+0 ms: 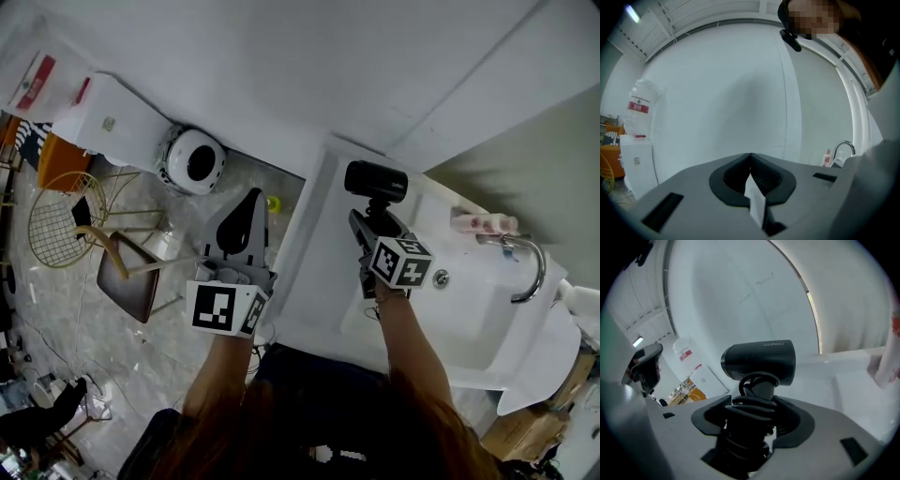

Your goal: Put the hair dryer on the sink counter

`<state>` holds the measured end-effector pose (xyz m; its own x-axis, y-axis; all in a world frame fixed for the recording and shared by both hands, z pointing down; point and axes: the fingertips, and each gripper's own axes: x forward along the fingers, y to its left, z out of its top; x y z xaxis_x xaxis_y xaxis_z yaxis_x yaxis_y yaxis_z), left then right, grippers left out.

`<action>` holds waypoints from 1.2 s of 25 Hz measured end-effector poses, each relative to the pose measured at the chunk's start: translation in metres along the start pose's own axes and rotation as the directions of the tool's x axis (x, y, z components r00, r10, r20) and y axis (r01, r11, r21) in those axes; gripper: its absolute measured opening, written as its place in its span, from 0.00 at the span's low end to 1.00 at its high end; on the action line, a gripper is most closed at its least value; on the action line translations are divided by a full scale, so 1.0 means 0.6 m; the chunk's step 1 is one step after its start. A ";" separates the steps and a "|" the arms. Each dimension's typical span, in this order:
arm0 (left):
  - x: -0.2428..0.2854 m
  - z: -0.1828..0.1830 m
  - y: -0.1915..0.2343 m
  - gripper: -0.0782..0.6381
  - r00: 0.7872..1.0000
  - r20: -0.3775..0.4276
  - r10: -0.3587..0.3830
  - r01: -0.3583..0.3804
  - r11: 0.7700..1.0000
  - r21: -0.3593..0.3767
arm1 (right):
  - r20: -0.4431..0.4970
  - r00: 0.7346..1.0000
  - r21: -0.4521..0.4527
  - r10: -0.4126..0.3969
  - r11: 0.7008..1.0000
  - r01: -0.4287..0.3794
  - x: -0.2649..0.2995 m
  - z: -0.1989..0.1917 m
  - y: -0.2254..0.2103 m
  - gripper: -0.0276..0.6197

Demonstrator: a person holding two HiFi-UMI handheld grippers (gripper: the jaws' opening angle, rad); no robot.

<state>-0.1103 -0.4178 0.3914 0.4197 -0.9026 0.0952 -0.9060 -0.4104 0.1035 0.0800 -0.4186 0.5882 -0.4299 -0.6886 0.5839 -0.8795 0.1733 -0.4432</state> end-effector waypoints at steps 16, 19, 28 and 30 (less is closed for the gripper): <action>-0.012 -0.023 0.003 0.13 1.000 -0.027 0.010 -0.010 1.000 -0.008 | -0.129 0.979 0.056 -0.155 0.985 0.163 0.103 -0.059 -0.003 0.50; -0.015 -0.026 0.006 0.13 0.999 -0.030 0.016 -0.017 1.000 -0.008 | -0.124 0.978 0.058 -0.169 0.982 0.178 0.105 -0.055 -0.001 0.50; -0.020 -0.025 -0.001 0.13 1.000 -0.025 0.008 -0.008 1.000 -0.003 | -0.137 0.986 0.062 -0.092 0.993 0.101 0.099 -0.047 0.016 0.57; -0.022 -0.021 -0.002 0.13 1.000 -0.021 0.008 -0.008 1.000 0.002 | -0.126 0.988 0.048 -0.093 0.994 0.100 0.091 -0.041 0.016 0.56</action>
<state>-0.1139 -0.4036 0.4027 0.4137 -0.9029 0.1169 -0.9094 -0.4036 0.1010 0.0432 -0.4374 0.6326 -0.3686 -0.6076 0.7035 -0.9072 0.0701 -0.4148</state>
